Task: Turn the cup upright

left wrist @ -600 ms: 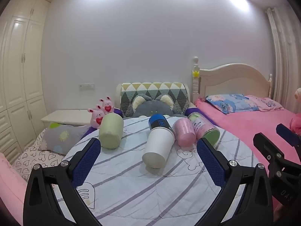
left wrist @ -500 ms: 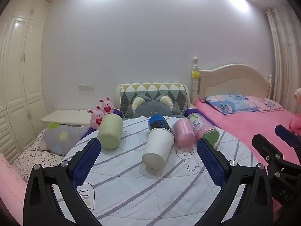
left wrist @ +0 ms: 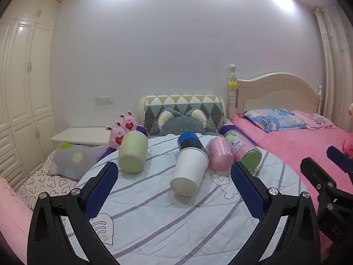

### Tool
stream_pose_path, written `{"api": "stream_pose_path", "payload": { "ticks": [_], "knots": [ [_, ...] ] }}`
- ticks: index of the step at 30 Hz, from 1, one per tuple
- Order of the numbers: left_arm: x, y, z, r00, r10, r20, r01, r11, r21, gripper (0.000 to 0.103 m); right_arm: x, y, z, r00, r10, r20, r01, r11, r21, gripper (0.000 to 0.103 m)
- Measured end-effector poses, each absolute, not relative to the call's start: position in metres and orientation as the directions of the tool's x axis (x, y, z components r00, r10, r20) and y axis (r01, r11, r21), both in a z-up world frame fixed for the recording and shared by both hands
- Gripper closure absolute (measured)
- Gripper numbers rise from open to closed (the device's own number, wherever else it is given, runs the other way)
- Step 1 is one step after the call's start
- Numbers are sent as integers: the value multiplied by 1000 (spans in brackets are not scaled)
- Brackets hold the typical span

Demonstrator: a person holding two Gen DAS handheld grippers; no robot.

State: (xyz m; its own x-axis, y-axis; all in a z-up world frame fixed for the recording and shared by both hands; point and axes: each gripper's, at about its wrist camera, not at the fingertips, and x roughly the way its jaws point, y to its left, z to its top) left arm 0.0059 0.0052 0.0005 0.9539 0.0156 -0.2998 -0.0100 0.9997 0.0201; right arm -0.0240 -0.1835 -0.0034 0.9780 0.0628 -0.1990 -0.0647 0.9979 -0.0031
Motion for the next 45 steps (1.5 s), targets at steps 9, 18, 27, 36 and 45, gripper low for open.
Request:
{"api": "stream_pose_path", "payload": {
  "ticks": [9, 18, 27, 36, 45],
  "knots": [
    [7, 4, -4, 954, 25, -297, -16, 999, 32, 0, -25, -180, -7, 977, 61, -206, -63, 998, -5, 19],
    [5, 1, -5, 957, 26, -289, -15, 999, 41, 0, -23, -181, -7, 976, 64, -206, -66, 998, -5, 19],
    [4, 0, -5, 957, 27, -290, -16, 999, 41, 0, -22, -181, -8, 975, 68, -212, -71, 997, -8, 19],
    [4, -2, -4, 952, 30, -303, -19, 999, 40, 0, -18, -179, -9, 974, 74, -216, -79, 997, -12, 19],
    [10, 6, 4, 943, 56, -329, -44, 998, 45, 0, -12, -172, -2, 972, 98, -213, -104, 994, -20, 19]
  ]
}}
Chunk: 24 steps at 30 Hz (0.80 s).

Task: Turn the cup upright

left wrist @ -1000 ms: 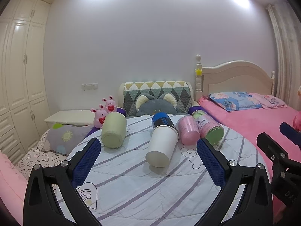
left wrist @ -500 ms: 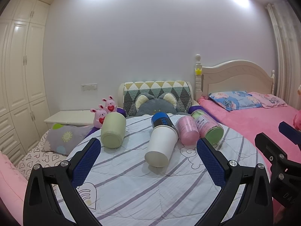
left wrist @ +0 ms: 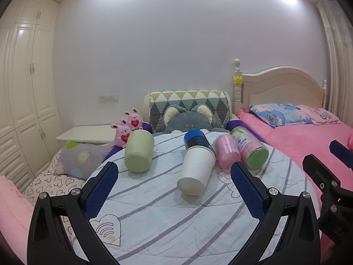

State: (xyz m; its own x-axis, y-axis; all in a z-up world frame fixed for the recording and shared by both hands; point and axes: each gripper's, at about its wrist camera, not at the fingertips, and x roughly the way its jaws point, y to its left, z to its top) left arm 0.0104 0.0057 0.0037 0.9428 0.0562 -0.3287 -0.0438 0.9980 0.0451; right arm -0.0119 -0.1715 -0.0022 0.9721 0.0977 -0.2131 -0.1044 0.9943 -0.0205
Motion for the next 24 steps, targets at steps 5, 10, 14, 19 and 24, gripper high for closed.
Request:
{"api": "stream_pose_path", "payload": {
  "ticks": [5, 10, 14, 19, 24],
  "knots": [
    [17, 17, 9, 935, 62, -350, -54, 998, 32, 0, -7, -167, 3, 970, 123, -208, -128, 992, -10, 19],
    [32, 30, 18, 917, 58, -396, -51, 998, 28, 0, 4, -158, 11, 966, 148, -213, -153, 988, -8, 19],
    [52, 45, 28, 899, 64, -434, -57, 998, 30, 0, 19, -143, 20, 956, 181, -230, -190, 981, -20, 19],
    [79, 64, 36, 880, 64, -471, -62, 998, 21, 0, 46, -131, 27, 940, 223, -257, -229, 973, 7, 19],
    [119, 83, 35, 835, 45, -548, -57, 998, -5, 0, 80, -120, 33, 917, 258, -305, -262, 965, 29, 19]
  ]
}}
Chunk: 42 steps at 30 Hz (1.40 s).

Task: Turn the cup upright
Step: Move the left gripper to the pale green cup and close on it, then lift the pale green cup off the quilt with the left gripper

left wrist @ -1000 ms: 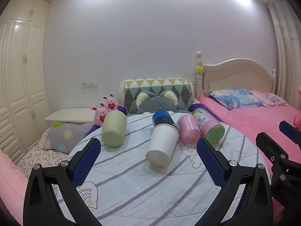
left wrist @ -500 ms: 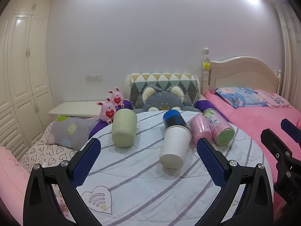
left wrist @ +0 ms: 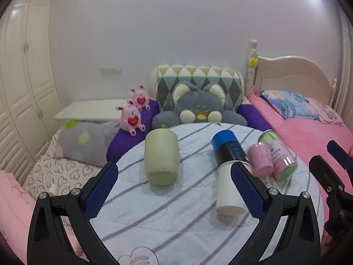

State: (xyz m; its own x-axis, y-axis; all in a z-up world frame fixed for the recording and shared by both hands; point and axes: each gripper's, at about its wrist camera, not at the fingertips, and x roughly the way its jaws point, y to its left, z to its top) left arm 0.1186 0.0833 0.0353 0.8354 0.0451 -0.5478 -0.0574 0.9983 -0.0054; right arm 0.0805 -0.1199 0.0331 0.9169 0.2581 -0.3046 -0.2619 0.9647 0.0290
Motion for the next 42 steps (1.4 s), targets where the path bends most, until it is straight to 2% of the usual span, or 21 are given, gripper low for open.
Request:
{"api": "stream_pose_path", "payload": {
  "ticks": [13, 15, 17, 20, 26, 28, 29, 42],
  "knots": [
    [243, 105, -20, 629, 21, -777, -59, 998, -21, 0, 168, -86, 17, 839, 313, -445, -345, 939, 10, 19],
    [260, 107, -31, 585, 49, -810, -71, 997, 8, 0, 179, -84, 12, 824, 320, -468, -357, 934, 9, 19],
    [273, 110, -40, 545, 74, -835, -89, 996, 30, 0, 192, -84, 6, 793, 338, -507, -369, 929, 43, 19],
    [294, 116, -56, 472, 50, -880, -99, 995, 3, 0, 205, -83, -1, 737, 402, -543, -406, 906, 121, 19],
    [314, 123, -74, 376, 31, -926, -140, 990, -24, 1, 207, -72, -9, 729, 410, -548, -440, 894, 83, 19],
    [318, 126, -79, 344, -3, -939, -151, 987, -59, 21, 207, -73, -9, 725, 415, -550, -444, 892, 89, 19],
    [318, 127, -82, 320, -53, -946, -145, 984, -104, 25, 207, -74, -9, 725, 416, -549, -443, 892, 91, 19],
    [297, 128, -63, 327, -83, -941, -147, 980, -138, 25, 201, -81, -2, 747, 410, -523, -431, 898, 88, 19]
  ]
}}
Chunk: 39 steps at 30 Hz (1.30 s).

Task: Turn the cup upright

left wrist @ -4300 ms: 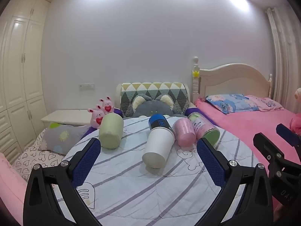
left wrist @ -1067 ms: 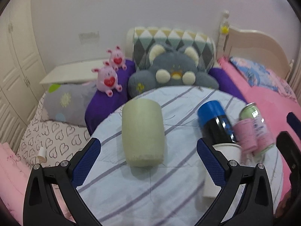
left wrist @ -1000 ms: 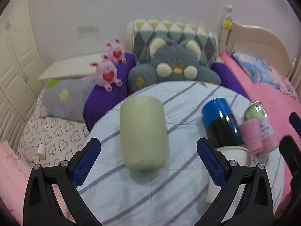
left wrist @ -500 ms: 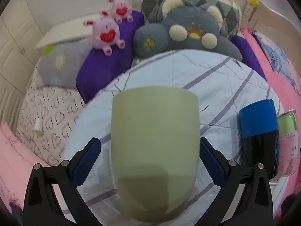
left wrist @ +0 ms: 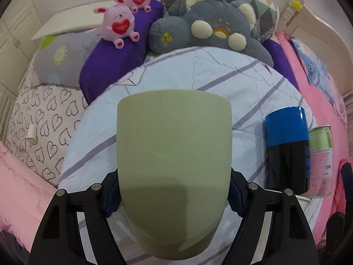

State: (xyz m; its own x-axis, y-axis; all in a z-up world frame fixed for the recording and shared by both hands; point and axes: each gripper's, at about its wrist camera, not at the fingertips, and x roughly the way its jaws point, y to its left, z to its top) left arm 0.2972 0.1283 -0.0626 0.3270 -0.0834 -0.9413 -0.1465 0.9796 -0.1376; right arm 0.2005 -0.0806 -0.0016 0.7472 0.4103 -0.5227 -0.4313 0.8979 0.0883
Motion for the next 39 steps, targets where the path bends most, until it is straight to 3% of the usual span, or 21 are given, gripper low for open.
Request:
{"api": "stream_pose_path", "payload": {
  "ticks": [11, 23, 31, 39],
  "knots": [
    [236, 114, -25, 392, -85, -916, -136, 979, -149, 25, 163, -92, 18, 774, 406, -486, -424, 902, 78, 19],
    [123, 31, -1, 461, -119, -880, -36, 988, -153, 25, 75, -147, 36, 832, 329, -446, -351, 936, 33, 19],
    [76, -26, -19, 432, -169, -886, 32, 984, -173, 25, 24, -191, 22, 855, 248, -455, -264, 964, 30, 19],
    [63, -63, -56, 377, -139, -916, 31, 990, -138, 25, 4, -227, -4, 863, 158, -481, -172, 985, 15, 19]
  ]
}}
